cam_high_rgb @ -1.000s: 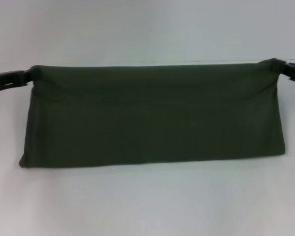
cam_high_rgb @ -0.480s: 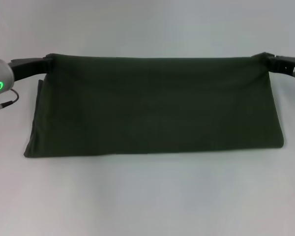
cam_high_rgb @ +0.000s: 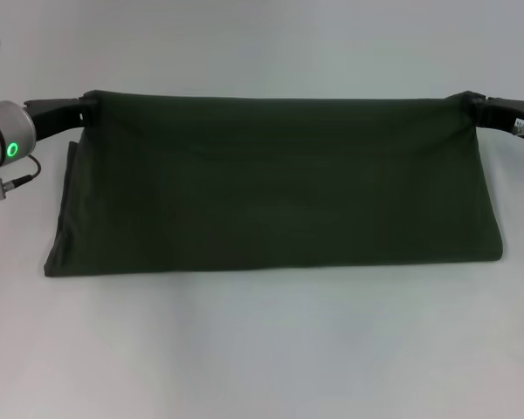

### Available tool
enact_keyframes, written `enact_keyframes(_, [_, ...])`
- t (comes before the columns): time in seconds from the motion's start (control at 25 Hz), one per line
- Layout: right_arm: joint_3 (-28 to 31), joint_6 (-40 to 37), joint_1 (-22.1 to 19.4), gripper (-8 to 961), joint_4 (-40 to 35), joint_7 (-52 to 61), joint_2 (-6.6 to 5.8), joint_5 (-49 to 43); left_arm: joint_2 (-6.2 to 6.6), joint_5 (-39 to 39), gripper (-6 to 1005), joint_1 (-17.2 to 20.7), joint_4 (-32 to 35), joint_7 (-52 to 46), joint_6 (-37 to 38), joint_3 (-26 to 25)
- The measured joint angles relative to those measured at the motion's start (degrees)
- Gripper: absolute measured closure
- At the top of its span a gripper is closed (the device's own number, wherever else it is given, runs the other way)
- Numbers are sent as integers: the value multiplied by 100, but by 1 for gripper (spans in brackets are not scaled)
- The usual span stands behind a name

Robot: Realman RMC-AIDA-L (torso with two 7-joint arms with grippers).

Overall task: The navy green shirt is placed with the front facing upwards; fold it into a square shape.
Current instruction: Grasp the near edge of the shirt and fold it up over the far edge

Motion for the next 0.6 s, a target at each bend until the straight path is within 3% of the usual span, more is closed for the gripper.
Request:
enact_keyframes(0.2, [2, 88, 33, 899, 80, -47, 6, 19, -8, -77, 901, -5, -38, 78, -100, 11])
enact_keyframes(0.44, [-167, 404, 74, 882, 98, -115, 99, 20, -62, -81, 899, -15, -64, 79, -239, 16])
enact_keyframes(0.6, [-207, 575, 99, 870, -17, -115, 164, 22, -71, -133, 813, -16, -71, 33, -569, -19])
